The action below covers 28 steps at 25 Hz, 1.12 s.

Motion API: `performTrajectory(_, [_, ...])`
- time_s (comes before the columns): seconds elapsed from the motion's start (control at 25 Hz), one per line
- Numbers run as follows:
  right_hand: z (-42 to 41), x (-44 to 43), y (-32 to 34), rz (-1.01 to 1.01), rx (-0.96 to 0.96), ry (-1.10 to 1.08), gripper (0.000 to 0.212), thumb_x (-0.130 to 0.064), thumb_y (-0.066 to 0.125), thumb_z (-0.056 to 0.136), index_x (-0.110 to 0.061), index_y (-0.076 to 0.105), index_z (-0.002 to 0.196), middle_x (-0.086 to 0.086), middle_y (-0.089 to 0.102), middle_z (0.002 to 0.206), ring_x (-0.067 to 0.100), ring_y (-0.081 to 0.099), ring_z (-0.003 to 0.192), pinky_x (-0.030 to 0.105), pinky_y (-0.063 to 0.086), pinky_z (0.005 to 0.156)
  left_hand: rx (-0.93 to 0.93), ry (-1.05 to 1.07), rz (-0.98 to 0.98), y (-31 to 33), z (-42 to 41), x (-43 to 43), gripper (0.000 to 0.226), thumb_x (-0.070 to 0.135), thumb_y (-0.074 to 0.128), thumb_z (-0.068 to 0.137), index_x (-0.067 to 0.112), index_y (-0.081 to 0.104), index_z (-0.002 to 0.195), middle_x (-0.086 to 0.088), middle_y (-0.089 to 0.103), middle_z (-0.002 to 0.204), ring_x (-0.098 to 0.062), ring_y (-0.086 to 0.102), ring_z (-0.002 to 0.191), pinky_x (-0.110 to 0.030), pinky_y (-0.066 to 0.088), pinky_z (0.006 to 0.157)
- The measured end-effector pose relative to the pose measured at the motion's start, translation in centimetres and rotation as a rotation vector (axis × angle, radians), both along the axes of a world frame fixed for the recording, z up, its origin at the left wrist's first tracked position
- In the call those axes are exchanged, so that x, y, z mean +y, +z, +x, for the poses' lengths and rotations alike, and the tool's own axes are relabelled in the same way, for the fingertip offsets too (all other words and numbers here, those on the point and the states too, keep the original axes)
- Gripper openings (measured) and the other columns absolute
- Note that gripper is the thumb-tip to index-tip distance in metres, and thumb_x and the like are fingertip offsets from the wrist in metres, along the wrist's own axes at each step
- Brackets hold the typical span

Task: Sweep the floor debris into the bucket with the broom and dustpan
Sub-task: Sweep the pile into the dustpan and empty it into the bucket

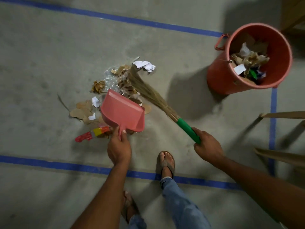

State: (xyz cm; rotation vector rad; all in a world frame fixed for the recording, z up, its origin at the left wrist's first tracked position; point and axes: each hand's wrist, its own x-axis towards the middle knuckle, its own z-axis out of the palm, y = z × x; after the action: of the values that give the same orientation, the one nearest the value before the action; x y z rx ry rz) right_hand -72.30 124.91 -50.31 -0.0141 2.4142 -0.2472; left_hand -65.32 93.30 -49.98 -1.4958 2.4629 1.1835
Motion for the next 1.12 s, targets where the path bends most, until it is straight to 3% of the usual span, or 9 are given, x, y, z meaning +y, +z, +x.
performTrajectory(0.16, [-5.5,0.4,0.4,-0.017,0.156,-0.042,0.077,-0.019,0.062,0.082,-0.033,0.035,0.153,0.006,0.061,0.123,0.029,0.065,0.097,0.041,0.058,0.075,0.017,0.050,-0.044,0.5,-3.0,-1.1,0.036,0.039,0.054,0.104,0.031,0.065,0.137,-0.003,0.071,0.129,-0.032,0.066,0.115,-0.035,0.048,0.086])
performTrajectory(0.28, [-12.8,-2.6,-1.6,0.051,0.164,0.001,0.079,-0.016,0.059,0.082,-0.028,0.031,0.155,0.013,0.057,0.129,0.038,0.063,0.106,0.046,0.056,0.083,0.022,0.075,-0.071,-0.2,-3.6,-2.5,0.036,0.040,0.054,0.104,0.029,0.065,0.136,-0.005,0.073,0.125,-0.033,0.066,0.113,-0.033,0.044,0.082])
performTrajectory(0.48, [-23.6,-12.1,-4.2,0.144,0.076,0.189,0.045,-0.014,0.061,0.084,-0.012,0.058,0.129,0.019,0.067,0.117,0.039,0.066,0.107,0.044,0.056,0.090,0.012,0.171,-0.112,-1.6,-1.5,-3.7,0.035,0.035,0.057,0.103,0.027,0.067,0.136,-0.007,0.072,0.126,-0.033,0.066,0.114,-0.030,0.042,0.082])
performTrajectory(0.64, [-21.2,-15.0,-3.0,0.196,0.083,0.539,0.052,-0.014,0.060,0.084,-0.023,0.058,0.135,0.014,0.067,0.117,0.036,0.067,0.107,0.042,0.056,0.087,0.010,0.249,-0.081,-2.6,3.8,-4.1,0.036,0.031,0.059,0.102,0.021,0.067,0.135,-0.008,0.072,0.126,-0.034,0.066,0.114,-0.033,0.046,0.087])
performTrajectory(0.72, [-18.0,-14.0,-2.0,0.146,0.050,0.590,0.058,-0.013,0.060,0.085,-0.027,0.053,0.141,0.011,0.065,0.117,0.037,0.066,0.104,0.042,0.057,0.085,-0.044,0.307,-0.066,-2.5,6.4,-4.0,0.037,0.031,0.058,0.103,0.020,0.066,0.136,-0.010,0.071,0.127,-0.037,0.066,0.114,-0.038,0.048,0.089])
performTrajectory(0.84, [-12.7,-10.8,-0.2,0.144,0.023,0.601,0.073,-0.012,0.060,0.085,-0.033,0.039,0.152,0.006,0.062,0.123,0.032,0.066,0.100,0.038,0.056,0.076,-0.104,0.350,-0.077,-1.5,9.9,-4.1,0.037,0.030,0.057,0.104,0.018,0.065,0.138,-0.013,0.070,0.130,-0.040,0.066,0.113,-0.044,0.050,0.091])
performTrajectory(0.96, [-9.0,-7.1,1.8,0.191,0.107,0.534,0.080,-0.013,0.059,0.084,-0.036,0.030,0.155,0.000,0.058,0.135,0.028,0.066,0.092,0.030,0.046,0.061,-0.091,0.370,-0.055,-1.4,12.2,-5.2,0.037,0.029,0.057,0.103,0.016,0.065,0.137,-0.015,0.068,0.131,-0.042,0.065,0.114,-0.047,0.050,0.093])
performTrajectory(1.12, [-10.6,-8.2,2.4,0.060,0.263,0.345,0.072,-0.009,0.062,0.077,-0.028,0.048,0.146,0.009,0.063,0.130,0.039,0.068,0.095,0.041,0.056,0.073,-0.052,0.400,-0.070,-0.8,11.6,-7.1,0.036,0.033,0.056,0.104,0.022,0.064,0.137,-0.010,0.070,0.130,-0.038,0.066,0.114,-0.044,0.049,0.091])
